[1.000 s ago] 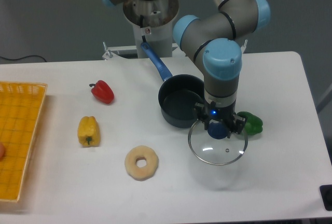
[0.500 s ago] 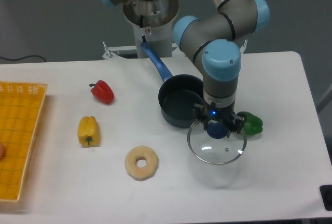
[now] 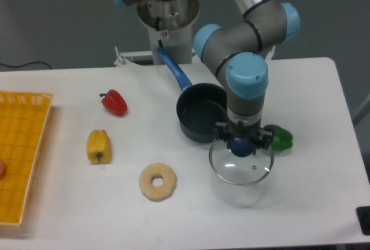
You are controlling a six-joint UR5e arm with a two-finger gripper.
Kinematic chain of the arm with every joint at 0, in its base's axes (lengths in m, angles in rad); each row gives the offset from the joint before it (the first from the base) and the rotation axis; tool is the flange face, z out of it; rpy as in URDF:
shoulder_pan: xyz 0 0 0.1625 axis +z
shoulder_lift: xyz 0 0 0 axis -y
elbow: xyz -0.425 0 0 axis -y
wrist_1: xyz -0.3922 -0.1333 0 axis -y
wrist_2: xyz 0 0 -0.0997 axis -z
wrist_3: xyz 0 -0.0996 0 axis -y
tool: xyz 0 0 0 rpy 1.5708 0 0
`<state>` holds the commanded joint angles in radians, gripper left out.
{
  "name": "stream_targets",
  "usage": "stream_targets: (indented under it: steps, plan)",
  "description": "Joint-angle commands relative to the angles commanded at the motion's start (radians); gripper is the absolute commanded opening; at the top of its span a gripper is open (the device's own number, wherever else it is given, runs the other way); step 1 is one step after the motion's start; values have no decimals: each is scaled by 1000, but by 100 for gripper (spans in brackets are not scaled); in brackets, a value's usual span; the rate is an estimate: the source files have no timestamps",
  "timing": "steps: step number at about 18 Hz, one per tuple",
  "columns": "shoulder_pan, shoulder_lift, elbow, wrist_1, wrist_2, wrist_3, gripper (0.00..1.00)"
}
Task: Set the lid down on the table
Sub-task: 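Lower the glass lid down onto the table beside the saucepan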
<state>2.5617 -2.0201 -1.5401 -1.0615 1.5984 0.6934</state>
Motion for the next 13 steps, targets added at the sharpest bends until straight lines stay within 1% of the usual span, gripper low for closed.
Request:
stream_targets:
  steps: [5,13]
  plan:
    - [0,-34,-6,8,2,-14,53]
    - [-2,-55,-8,8,-5,-40,55]
